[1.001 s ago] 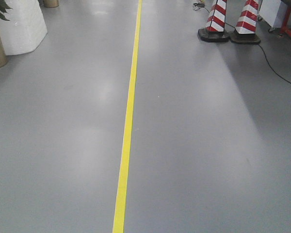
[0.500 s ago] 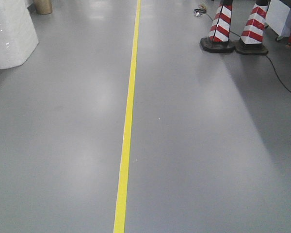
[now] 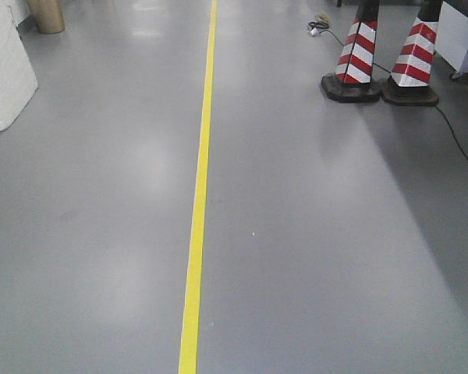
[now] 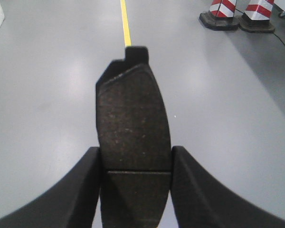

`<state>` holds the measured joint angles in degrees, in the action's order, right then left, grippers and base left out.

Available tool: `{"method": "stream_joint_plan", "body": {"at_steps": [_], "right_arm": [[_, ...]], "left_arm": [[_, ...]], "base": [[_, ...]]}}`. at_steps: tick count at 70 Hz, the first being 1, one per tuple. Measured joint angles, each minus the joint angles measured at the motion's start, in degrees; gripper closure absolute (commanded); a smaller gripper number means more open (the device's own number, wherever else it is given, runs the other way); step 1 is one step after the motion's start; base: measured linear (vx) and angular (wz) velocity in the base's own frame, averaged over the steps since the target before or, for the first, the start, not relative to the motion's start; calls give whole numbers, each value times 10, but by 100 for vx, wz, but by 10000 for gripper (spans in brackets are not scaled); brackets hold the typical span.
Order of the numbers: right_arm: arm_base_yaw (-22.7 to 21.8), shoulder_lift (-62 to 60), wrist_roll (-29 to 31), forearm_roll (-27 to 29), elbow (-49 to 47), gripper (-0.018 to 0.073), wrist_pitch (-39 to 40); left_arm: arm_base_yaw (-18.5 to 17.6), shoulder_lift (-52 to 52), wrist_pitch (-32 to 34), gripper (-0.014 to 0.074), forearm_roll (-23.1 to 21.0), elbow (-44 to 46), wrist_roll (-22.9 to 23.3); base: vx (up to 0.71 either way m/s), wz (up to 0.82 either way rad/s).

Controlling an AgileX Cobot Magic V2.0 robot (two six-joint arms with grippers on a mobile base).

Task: Move and align brake pads A on conveyor
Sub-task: 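Drive forward along the yellow floor line past the cones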

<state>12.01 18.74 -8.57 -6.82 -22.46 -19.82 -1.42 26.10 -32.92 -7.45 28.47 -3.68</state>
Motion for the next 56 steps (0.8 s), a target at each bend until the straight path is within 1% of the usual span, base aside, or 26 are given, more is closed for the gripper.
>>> {"method": "stream_joint_plan", "body": {"at_steps": [56], "right_arm": [[0,0,0,0,0,563,0]], "left_arm": [[0,0,0,603,0,0,0]], "base": [[70,-1]]}}
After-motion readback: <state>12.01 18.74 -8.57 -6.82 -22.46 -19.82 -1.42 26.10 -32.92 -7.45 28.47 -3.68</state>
